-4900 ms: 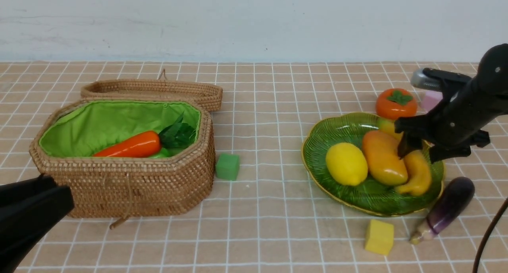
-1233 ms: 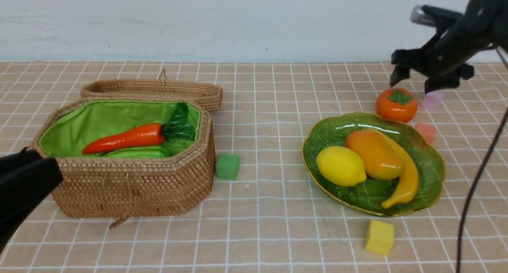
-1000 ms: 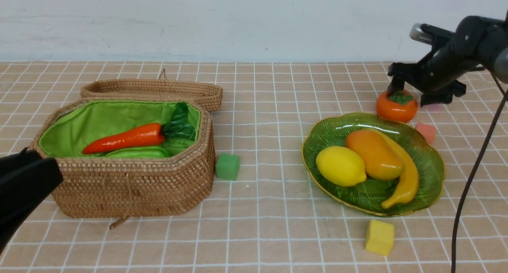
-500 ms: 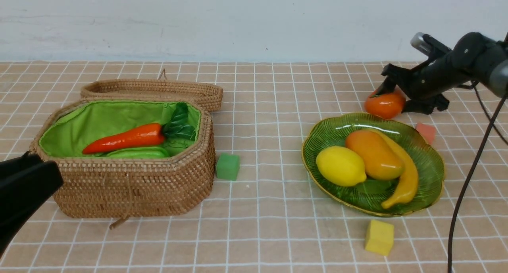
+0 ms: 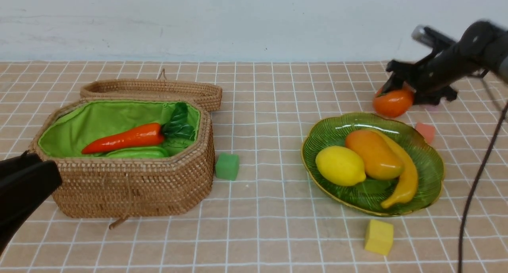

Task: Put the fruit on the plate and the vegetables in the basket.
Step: Grab a tomato with your right arm and place it on the plate on the right.

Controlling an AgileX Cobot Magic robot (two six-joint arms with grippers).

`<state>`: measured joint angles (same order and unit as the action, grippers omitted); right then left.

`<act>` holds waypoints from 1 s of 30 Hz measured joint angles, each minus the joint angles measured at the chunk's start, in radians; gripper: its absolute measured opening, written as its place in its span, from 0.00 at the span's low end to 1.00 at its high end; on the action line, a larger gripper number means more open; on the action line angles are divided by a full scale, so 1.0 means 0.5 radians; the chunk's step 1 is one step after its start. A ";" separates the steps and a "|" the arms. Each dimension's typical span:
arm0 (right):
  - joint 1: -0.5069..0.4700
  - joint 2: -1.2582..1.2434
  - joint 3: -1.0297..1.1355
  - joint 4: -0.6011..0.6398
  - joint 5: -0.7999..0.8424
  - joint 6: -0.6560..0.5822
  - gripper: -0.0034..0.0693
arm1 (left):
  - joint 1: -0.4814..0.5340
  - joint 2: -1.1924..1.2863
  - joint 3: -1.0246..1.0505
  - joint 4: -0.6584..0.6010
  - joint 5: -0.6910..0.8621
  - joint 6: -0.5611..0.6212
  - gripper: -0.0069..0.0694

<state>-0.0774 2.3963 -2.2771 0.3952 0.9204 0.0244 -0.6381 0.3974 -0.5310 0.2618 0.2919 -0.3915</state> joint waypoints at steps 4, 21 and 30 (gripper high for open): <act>0.048 -0.256 0.035 -0.021 0.346 -0.126 0.77 | 0.000 0.000 0.000 0.011 0.000 0.000 0.31; 0.467 -0.851 1.296 -0.246 0.256 -0.870 0.77 | 0.000 0.000 0.000 0.179 0.000 0.000 0.31; 0.468 -0.849 1.318 -0.277 0.219 -0.924 0.85 | 0.000 0.000 0.000 0.190 0.000 0.000 0.31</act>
<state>0.1567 1.9718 -1.6181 0.2570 1.0298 -0.4375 -0.6381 0.3974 -0.5310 0.3567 0.2919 -0.3915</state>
